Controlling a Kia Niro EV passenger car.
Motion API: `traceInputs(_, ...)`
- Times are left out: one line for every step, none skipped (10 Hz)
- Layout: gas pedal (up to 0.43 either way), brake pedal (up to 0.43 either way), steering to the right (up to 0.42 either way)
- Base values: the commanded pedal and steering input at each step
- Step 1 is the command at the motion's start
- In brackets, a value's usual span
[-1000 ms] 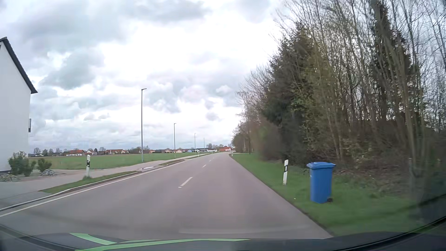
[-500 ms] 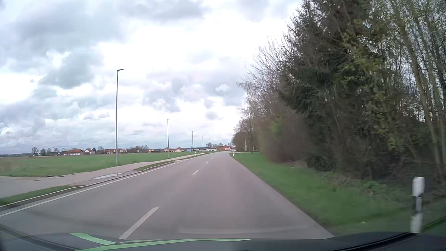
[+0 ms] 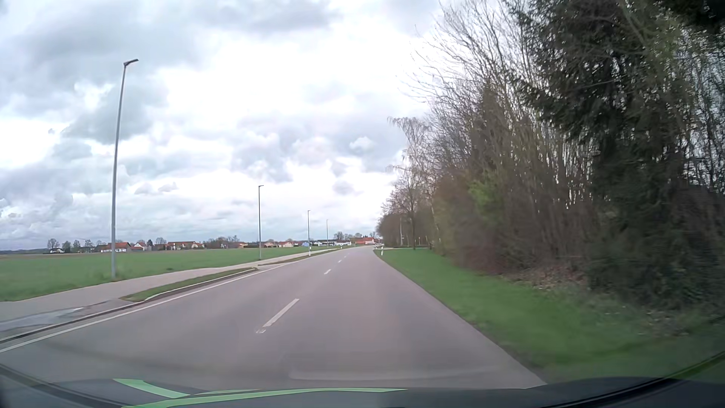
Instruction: Follow the waypoints while adhering to traffic rules and regulations
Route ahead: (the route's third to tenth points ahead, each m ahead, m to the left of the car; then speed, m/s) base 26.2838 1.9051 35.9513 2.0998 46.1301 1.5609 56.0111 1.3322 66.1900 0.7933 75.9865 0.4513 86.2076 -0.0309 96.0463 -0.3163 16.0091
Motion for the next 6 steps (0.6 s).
traceInputs(0.000, 0.000, 0.000)
traceInputs(0.000, 0.000, 0.000)
traceInputs(0.000, 0.000, 0.000)
traceInputs(0.000, 0.000, 0.000)
traceInputs(0.000, 0.000, 0.000)
traceInputs(0.000, 0.000, 0.000)
